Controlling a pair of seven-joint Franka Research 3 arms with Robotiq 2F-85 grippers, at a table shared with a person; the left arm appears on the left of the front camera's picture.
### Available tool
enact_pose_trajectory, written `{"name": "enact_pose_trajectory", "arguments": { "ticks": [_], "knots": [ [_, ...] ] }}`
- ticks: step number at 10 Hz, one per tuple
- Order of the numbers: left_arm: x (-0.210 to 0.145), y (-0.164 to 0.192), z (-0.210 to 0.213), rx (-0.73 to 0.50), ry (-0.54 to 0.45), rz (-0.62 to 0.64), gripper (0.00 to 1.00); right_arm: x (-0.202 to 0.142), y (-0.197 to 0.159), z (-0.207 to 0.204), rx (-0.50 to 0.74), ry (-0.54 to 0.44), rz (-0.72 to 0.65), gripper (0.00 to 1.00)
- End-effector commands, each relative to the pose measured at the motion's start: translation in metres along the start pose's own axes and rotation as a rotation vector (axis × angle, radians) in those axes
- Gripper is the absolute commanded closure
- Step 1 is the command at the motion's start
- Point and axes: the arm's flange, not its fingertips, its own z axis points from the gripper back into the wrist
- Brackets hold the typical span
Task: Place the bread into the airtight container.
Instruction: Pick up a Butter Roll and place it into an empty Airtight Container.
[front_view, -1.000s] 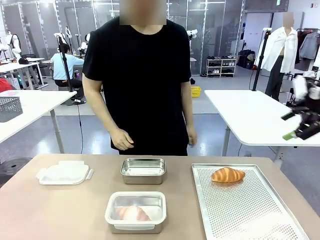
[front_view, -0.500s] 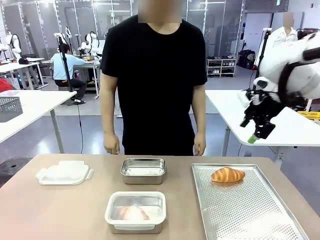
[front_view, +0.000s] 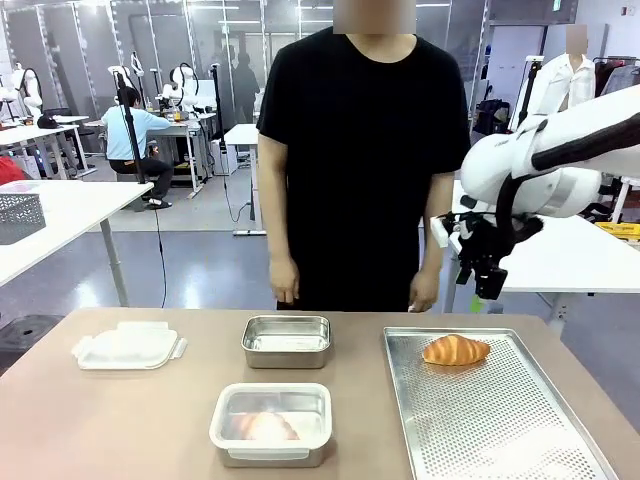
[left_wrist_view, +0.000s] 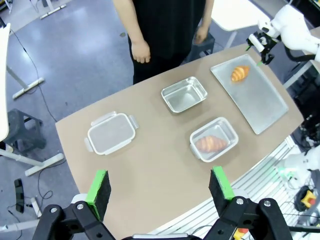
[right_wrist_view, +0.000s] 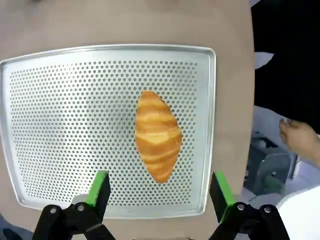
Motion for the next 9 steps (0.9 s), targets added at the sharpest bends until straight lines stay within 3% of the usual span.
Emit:
{"name": "enact_pose_trajectory", "arguments": {
  "ticks": [1,4,9],
  "knots": [
    [0.0,-0.001,0.001,-0.003,-0.002,0.002,0.0,0.014,0.0,-0.026,0.002,0.087,-0.054,0.0],
    [0.0,-0.001,0.001,-0.003,-0.002,0.002,0.0,0.025,0.004,-0.062,0.011,0.119,-0.058,0.0],
    [0.0,-0.001,0.001,-0.003,-0.002,0.002,0.0,0.014,0.002,-0.112,0.021,0.108,-0.048,0.0]
  ]
}}
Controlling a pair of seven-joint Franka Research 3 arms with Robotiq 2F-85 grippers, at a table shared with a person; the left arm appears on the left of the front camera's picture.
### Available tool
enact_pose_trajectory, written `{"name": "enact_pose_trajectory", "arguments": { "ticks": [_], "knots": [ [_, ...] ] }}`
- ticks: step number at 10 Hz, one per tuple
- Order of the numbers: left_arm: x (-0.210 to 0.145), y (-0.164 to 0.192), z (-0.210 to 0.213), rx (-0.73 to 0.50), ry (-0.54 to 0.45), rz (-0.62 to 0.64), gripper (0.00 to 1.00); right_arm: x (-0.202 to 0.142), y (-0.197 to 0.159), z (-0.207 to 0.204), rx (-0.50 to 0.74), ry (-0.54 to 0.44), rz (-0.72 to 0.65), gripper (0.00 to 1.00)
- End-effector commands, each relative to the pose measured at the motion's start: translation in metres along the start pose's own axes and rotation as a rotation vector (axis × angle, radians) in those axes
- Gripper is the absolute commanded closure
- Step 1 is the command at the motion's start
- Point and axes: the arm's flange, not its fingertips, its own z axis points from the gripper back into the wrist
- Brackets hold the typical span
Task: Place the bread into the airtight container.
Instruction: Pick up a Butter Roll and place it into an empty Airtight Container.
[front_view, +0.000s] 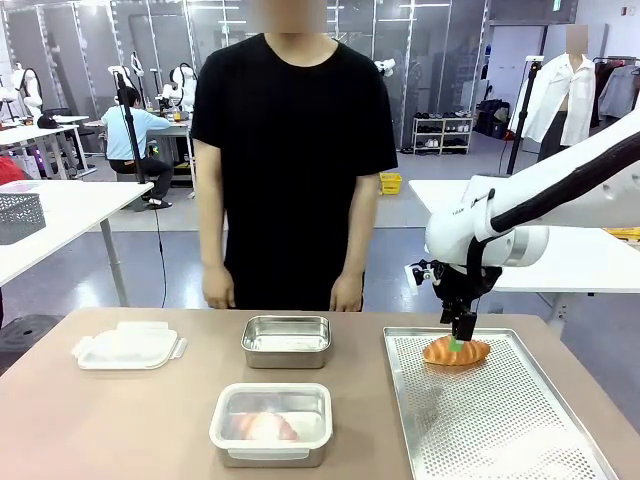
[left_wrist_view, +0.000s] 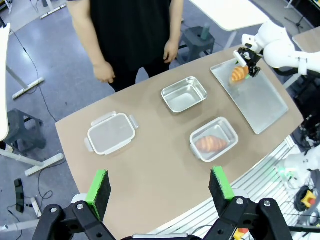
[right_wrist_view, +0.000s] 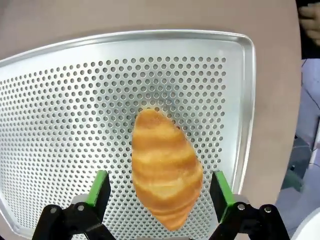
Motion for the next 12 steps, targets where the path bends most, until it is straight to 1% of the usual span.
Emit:
{"name": "enact_pose_trajectory", "arguments": {
  "ticks": [1,4,6,8,9,10,11,12],
  "knots": [
    [0.0,-0.001,0.001,-0.003,-0.002,0.002,0.0,0.003,-0.001,-0.02,-0.028,0.011,0.004,0.0],
    [0.0,-0.001,0.001,-0.003,-0.002,0.002,0.0,0.0,-0.005,-0.035,-0.033,0.018,-0.007,0.0],
    [0.0,-0.001,0.001,-0.003,-0.002,0.002,0.0,0.001,-0.004,-0.05,-0.03,0.04,-0.012,0.0],
    [0.0,-0.001,0.001,-0.003,-0.002,0.002,0.0,0.002,-0.005,-0.058,-0.023,0.016,-0.019,0.0],
    [0.0,-0.001,0.001,-0.003,-0.002,0.002,0.0,0.004,-0.007,-0.06,-0.024,0.019,-0.023,0.19],
    [0.0,-0.001,0.001,-0.003,-0.002,0.002,0.0,0.006,-0.007,-0.061,-0.027,0.016,-0.027,0.19],
    [0.0,-0.001,0.001,-0.003,-0.002,0.002,0.0,0.008,-0.009,-0.059,-0.031,0.0,-0.04,0.36],
    [0.0,-0.001,0.001,-0.003,-0.002,0.002,0.0,0.008,-0.009,-0.056,-0.041,-0.001,-0.064,0.36]
  ]
}}
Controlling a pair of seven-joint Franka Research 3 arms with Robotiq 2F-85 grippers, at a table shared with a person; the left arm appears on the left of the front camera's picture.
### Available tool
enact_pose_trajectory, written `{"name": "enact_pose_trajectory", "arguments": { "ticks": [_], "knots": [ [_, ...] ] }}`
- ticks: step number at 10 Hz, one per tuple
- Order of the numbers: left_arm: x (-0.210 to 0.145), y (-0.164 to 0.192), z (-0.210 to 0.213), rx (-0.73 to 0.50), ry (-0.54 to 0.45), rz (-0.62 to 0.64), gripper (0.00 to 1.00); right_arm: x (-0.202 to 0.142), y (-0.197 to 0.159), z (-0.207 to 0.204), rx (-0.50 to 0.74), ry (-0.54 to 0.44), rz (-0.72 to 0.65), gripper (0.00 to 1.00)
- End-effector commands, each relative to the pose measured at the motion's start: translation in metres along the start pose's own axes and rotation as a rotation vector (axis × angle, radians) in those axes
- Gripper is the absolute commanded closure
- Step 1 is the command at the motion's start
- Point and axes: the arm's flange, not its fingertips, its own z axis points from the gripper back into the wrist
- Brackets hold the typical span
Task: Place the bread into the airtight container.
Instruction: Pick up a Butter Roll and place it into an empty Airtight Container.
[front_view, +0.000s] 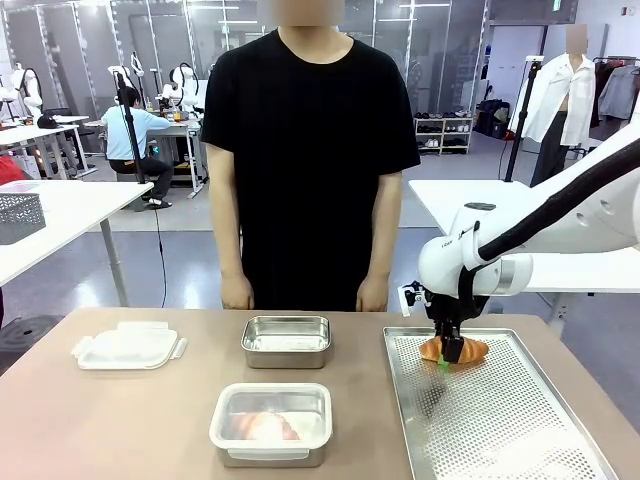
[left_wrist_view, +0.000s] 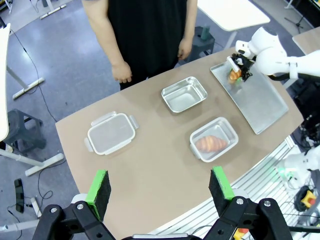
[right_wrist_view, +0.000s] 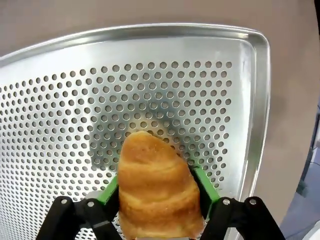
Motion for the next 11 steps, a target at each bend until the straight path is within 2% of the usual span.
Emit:
{"name": "enact_pose_trajectory", "arguments": {
  "ticks": [1,11],
  "knots": [
    [0.0001,-0.001,0.0013,-0.003,-0.002,0.002,0.0,-0.0012,0.0011,-0.0014,0.006,0.002,0.015,0.36],
    [0.0001,-0.001,0.0013,-0.003,-0.002,0.002,0.0,-0.0012,0.0011,-0.0014,0.006,0.002,0.015,0.36]
  ]
}}
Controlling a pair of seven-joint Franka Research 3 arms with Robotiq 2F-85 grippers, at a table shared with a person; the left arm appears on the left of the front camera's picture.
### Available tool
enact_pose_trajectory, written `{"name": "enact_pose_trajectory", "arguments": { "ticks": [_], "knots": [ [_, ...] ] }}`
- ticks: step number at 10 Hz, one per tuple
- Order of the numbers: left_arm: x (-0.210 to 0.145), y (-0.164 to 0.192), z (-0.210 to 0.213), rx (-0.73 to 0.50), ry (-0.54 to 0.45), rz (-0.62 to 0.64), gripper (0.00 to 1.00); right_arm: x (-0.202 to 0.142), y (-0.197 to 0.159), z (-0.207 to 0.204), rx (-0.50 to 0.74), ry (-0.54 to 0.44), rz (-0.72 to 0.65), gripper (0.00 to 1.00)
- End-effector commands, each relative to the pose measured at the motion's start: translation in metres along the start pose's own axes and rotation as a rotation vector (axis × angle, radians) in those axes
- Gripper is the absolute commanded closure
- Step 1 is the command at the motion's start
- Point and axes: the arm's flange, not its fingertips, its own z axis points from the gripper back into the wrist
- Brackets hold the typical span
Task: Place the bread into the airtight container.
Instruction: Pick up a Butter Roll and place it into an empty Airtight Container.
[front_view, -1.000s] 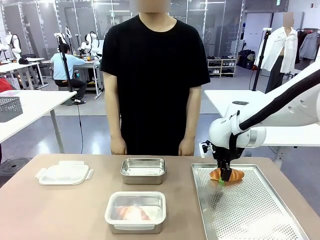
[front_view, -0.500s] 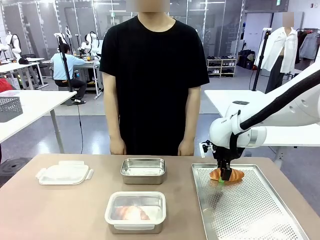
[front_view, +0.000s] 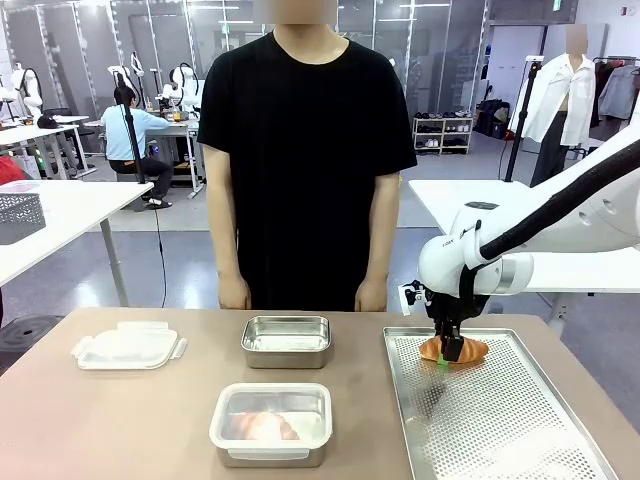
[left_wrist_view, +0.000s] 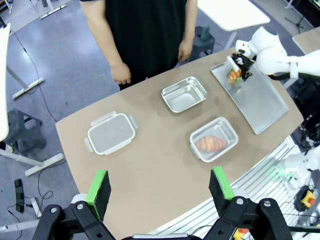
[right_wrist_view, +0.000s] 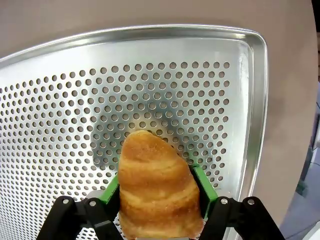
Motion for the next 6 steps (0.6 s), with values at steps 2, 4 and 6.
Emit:
{"name": "enact_pose_trajectory", "arguments": {
  "ticks": [2,4,6],
  "knots": [
    [0.0,-0.001,0.001,-0.003,-0.002,0.002,0.0,-0.001,0.002,-0.003,0.005,0.008,0.013,0.36],
    [0.0,-0.001,0.001,-0.003,-0.002,0.002,0.0,0.0,0.0,0.0,0.0,0.0,0.0,0.36],
    [0.0,-0.001,0.001,-0.003,-0.002,0.002,0.0,0.004,0.008,0.053,0.009,0.027,-0.022,0.36]
  ]
}}
